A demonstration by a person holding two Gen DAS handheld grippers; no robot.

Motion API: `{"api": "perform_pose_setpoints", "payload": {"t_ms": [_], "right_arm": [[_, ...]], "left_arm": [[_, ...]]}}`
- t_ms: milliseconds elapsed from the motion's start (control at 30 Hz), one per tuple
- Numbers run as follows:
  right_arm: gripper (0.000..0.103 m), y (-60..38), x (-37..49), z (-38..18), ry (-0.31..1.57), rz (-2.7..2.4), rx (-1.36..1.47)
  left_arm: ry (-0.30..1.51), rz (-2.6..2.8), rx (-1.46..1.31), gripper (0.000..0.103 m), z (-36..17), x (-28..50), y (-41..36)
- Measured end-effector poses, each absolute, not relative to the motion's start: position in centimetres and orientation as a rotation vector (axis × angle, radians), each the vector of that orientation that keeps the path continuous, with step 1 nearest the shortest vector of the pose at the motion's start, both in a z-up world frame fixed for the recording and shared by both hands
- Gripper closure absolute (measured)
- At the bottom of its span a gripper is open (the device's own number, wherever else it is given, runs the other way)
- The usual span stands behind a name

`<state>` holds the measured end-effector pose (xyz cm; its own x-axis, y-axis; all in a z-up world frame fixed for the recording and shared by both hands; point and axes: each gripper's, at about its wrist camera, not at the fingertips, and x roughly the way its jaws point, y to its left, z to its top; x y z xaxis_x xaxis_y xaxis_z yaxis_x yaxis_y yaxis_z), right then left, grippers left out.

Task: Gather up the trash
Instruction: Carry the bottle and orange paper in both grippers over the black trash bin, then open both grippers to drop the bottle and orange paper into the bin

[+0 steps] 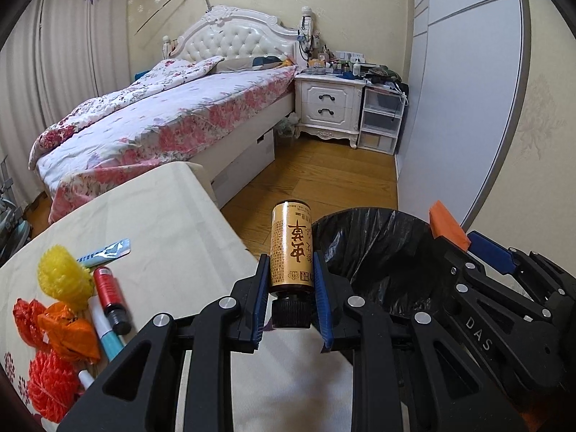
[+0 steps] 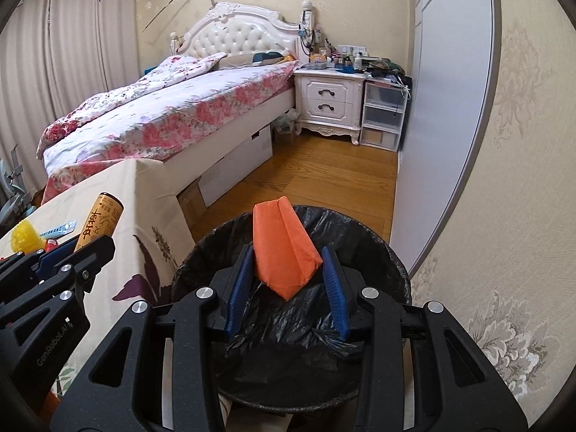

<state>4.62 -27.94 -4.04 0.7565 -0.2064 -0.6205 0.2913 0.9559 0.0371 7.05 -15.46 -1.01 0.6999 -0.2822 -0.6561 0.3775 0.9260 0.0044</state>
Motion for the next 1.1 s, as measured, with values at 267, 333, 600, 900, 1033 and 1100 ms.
{"api": "perform_pose_setpoints", "payload": {"t_ms": [267,333,600,900,1033,1100], "right_arm": [[0.065,-29.3,5.3,-4.7,0.670,-0.293,0.161],[0.065,-29.5,5.6,-4.8,0.672,-0.297,0.166],[0.064,-30.3,5.8,-5.3,0.682,-0.309,0.182],[0.050,-30.7,5.6,-5.3,0.678,-0.332,0.196],[0.046,-30.6,5.3,-5.1,0.672,-0.336,0.196],[0.043,-30.4,5.2,-4.9,0.667,-0.333,0.194]], "left_arm": [[0.726,-0.377,0.183,0.078,-2.1,8.6,-17.3],[0.729,-0.375,0.193,0.078,-2.4,8.8,-17.7],[0.743,-0.357,0.206,0.078,-3.1,9.4,-18.5],[0.749,-0.332,0.182,0.037,-3.1,9.7,-18.1],[0.753,-0.321,0.168,0.030,-2.9,9.9,-17.4],[0.756,-0.311,0.159,0.030,-2.7,9.9,-16.9]]}}
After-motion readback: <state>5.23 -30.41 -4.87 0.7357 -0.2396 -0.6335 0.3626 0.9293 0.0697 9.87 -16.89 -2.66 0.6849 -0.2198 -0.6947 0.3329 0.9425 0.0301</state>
